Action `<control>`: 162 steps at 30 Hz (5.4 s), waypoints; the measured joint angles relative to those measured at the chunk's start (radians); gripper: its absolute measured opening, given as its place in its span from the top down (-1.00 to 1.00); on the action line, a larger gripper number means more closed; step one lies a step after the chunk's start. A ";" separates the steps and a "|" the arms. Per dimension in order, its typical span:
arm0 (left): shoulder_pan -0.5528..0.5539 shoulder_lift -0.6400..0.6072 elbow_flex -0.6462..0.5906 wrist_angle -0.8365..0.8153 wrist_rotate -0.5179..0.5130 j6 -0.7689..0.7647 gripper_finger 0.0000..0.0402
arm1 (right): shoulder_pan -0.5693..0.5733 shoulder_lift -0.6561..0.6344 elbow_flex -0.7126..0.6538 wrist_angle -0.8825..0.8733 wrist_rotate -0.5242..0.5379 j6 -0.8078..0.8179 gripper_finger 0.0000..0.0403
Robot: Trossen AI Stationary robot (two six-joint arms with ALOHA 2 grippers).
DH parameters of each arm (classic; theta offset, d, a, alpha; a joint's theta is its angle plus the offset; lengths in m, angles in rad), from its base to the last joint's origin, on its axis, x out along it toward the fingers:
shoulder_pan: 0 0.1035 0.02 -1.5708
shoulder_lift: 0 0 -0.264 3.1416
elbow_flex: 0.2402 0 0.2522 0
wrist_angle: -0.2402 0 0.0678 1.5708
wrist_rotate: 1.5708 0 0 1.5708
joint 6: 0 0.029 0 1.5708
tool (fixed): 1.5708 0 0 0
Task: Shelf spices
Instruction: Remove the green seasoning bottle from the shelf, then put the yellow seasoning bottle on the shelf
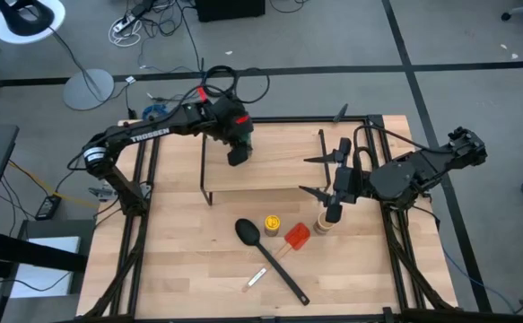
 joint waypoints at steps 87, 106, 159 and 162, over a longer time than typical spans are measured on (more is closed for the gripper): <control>-0.887 -0.275 -0.779 0.375 -0.459 -0.810 -0.24 | -0.007 -0.013 0.000 0.138 0.004 -0.171 -0.44; -0.889 -0.280 -0.690 0.342 -0.457 -0.811 -0.48 | -0.007 -0.013 0.000 0.138 -0.026 -0.171 -0.44; -0.704 0.035 -0.370 0.637 -0.402 -0.274 -0.68 | 0.023 -0.011 0.000 0.145 -0.103 -0.227 -0.44; -0.703 0.068 -0.370 0.664 -0.401 -0.273 -0.68 | 0.023 -0.011 0.000 0.146 -0.103 -0.224 -0.44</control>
